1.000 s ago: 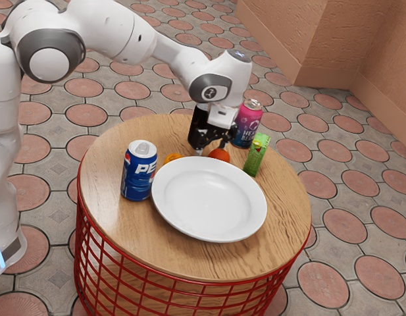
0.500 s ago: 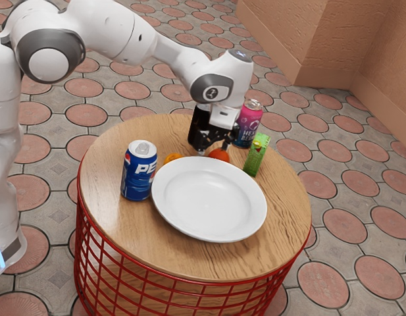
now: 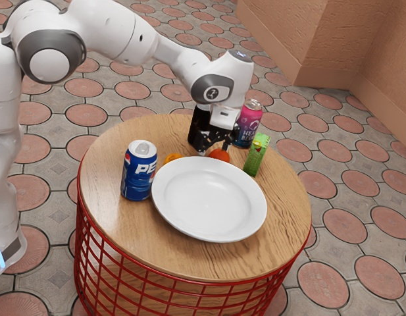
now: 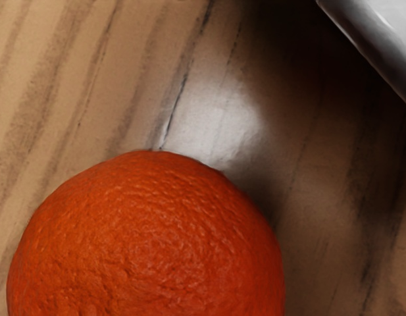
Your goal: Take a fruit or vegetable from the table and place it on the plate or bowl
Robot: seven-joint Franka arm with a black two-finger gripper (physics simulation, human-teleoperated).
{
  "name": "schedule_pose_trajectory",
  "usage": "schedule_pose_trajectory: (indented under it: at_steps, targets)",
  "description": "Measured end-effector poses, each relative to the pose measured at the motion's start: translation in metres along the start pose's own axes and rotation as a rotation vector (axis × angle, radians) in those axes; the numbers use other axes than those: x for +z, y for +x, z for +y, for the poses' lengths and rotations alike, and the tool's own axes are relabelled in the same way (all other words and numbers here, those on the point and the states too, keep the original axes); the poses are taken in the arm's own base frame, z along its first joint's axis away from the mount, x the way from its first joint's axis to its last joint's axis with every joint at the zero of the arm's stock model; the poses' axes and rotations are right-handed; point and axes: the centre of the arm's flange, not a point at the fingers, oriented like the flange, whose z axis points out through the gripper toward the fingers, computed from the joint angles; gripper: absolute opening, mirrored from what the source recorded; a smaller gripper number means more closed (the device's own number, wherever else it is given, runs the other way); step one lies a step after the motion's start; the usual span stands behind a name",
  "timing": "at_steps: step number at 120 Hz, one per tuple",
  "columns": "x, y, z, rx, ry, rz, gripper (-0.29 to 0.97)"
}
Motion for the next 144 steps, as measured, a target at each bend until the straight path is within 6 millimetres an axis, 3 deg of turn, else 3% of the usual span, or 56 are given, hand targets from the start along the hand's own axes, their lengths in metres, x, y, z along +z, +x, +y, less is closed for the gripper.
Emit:
schedule_pose_trajectory:
  at_steps: [61,113,125,144]
  targets:
    - [0.0022,0.0021,-0.0011,-0.004,-0.004,0.007,0.67]
    - [0.0070,0.0057,-0.0047,-0.021,-0.003,0.034,0.46]
    - [0.0081,0.0064,-0.0052,-0.023,-0.003,0.037,0.31]
    - [0.0072,0.0061,-0.0073,-0.032,0.004,0.047,0.28]
